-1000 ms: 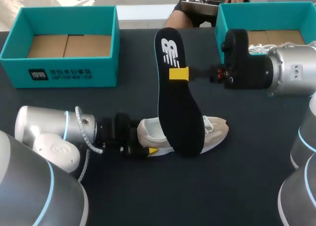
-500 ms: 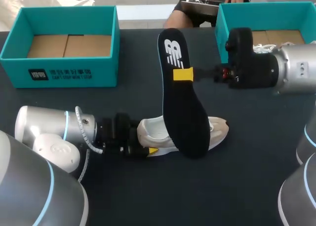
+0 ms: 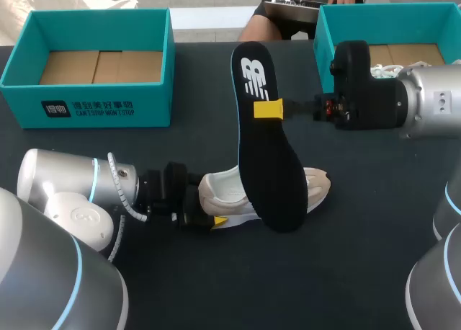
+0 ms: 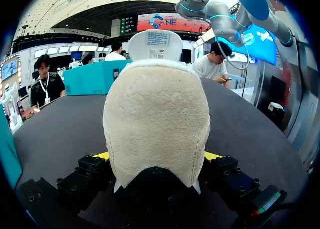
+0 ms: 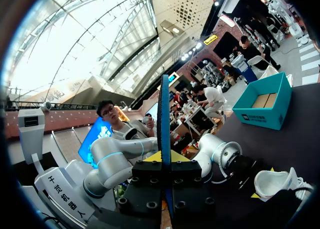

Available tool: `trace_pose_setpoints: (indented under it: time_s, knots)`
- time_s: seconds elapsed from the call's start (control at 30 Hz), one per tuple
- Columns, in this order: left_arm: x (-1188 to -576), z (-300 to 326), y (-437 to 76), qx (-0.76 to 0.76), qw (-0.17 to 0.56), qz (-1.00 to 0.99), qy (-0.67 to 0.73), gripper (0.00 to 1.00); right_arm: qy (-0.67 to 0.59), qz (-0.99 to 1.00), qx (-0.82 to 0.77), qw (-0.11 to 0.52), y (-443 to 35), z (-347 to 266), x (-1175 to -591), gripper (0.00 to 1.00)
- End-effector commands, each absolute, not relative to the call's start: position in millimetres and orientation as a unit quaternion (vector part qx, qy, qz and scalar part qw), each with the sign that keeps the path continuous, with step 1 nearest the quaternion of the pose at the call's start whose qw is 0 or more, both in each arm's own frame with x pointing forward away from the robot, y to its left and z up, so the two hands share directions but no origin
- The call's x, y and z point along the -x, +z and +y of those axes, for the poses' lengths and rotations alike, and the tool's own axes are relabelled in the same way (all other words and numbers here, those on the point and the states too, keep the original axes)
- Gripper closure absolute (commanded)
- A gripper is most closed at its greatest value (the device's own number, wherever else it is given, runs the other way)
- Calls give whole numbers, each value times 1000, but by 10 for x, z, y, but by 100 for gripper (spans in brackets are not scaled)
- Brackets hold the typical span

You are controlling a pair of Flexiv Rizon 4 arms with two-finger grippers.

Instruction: Take the shoe out of the shoebox, open the shoe tongue, remove and reinsert the insole, then place the shoe into the shoebox

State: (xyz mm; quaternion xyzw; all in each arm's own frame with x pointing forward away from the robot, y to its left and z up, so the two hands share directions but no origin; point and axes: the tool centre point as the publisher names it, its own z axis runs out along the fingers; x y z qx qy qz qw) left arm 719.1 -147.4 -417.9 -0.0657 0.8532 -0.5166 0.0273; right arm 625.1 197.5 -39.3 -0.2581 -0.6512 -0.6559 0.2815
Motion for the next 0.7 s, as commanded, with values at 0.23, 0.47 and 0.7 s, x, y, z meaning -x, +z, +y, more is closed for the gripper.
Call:
trace_pose_setpoints:
  time_s: [0.23,0.47,0.7]
  knots:
    - [-7195,-1290,-3819,72,11,910,-408,0,-655,-652,259,281,-396,1993,-6250,100]
    - [-7198,-1257,-3764,67,0,918,-390,0,-655,-652,259,281,-396,1993,-6250,100]
    - [-7198,-1257,-3764,67,0,918,-390,0,-655,-652,259,281,-396,1993,-6250,100]
